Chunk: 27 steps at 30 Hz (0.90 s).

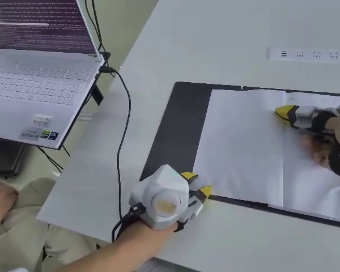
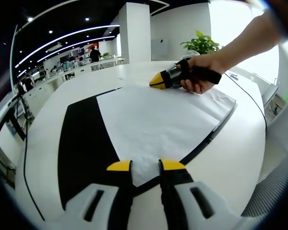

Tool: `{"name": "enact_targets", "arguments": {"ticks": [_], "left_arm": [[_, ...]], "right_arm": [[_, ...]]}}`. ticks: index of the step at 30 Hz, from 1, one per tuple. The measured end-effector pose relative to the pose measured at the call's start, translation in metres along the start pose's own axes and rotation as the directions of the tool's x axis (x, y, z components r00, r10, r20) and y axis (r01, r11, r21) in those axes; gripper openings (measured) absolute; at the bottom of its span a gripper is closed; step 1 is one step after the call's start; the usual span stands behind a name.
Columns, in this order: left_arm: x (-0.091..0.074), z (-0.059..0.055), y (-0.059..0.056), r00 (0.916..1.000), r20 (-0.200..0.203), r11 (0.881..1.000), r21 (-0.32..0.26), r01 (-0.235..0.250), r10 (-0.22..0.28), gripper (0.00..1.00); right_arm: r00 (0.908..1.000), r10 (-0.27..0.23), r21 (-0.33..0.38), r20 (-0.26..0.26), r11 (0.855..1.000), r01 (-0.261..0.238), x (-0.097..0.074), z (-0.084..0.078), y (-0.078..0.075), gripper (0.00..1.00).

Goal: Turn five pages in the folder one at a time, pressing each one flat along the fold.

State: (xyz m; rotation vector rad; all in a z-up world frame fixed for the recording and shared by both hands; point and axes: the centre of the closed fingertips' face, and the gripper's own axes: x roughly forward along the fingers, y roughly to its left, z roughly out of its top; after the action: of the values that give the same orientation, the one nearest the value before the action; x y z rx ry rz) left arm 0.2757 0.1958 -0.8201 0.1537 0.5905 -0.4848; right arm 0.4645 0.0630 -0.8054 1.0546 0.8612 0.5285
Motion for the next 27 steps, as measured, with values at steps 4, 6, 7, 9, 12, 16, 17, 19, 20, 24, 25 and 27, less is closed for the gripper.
{"name": "enact_targets", "arguments": {"ticks": [4,6,7,9,12,16,17,19,20,24,25,27], "left_arm": [[0.000,0.000,0.000,1.0000,0.004,1.000,0.000,0.000,0.000,0.20],[0.000,0.000,0.000,1.0000,0.006,1.000,0.000,0.000,0.000,0.20],[0.000,0.000,0.000,1.0000,0.007,1.000,-0.001,0.000,0.000,0.20],[0.000,0.000,0.000,1.0000,0.007,1.000,-0.002,0.000,0.000,0.20],[0.001,0.000,0.000,1.0000,0.004,1.000,-0.002,-0.001,0.001,0.20],[0.000,0.000,0.000,1.0000,0.006,1.000,-0.002,-0.001,0.001,0.20],[0.000,0.000,0.000,1.0000,0.007,1.000,-0.003,-0.001,0.001,0.20],[0.000,0.001,0.000,1.0000,0.008,1.000,-0.003,-0.001,0.001,0.20],[0.000,0.001,0.000,1.0000,0.008,1.000,-0.004,-0.001,0.001,0.20],[0.000,0.001,0.000,1.0000,0.007,1.000,-0.004,-0.001,0.001,0.20],[-0.001,0.001,0.000,1.0000,0.007,1.000,-0.003,-0.001,0.001,0.20],[-0.001,0.001,0.000,1.0000,0.008,1.000,-0.003,0.000,0.001,0.20]], "right_arm": [[0.9998,0.009,0.005,-0.016,1.000,-0.009,-0.005,-0.005,-0.002,0.00],[0.9995,0.014,0.002,-0.027,1.000,-0.014,-0.008,-0.011,-0.002,0.00],[0.9989,0.018,-0.002,-0.044,1.000,-0.018,-0.010,-0.016,-0.003,0.00],[0.9985,0.023,-0.003,-0.050,1.000,-0.023,-0.013,-0.021,-0.003,0.00],[0.9984,0.023,0.001,-0.052,1.000,-0.023,-0.017,-0.025,-0.003,0.00],[0.9983,0.031,0.012,-0.050,0.999,-0.030,-0.024,-0.032,-0.002,0.00],[0.9983,0.033,0.018,-0.049,0.999,-0.032,-0.026,-0.033,-0.002,0.00],[0.9981,0.038,0.025,-0.050,0.999,-0.036,-0.030,-0.036,-0.002,0.00],[0.9972,0.042,0.030,-0.062,0.999,-0.041,-0.032,-0.040,-0.002,0.00],[0.9917,0.059,0.022,-0.114,0.998,-0.057,-0.037,-0.059,0.000,0.00],[0.9901,0.062,0.022,-0.126,0.998,-0.060,-0.039,-0.064,0.001,0.00],[0.9886,0.068,0.025,-0.134,0.998,-0.065,-0.042,-0.069,0.002,0.00]]}}
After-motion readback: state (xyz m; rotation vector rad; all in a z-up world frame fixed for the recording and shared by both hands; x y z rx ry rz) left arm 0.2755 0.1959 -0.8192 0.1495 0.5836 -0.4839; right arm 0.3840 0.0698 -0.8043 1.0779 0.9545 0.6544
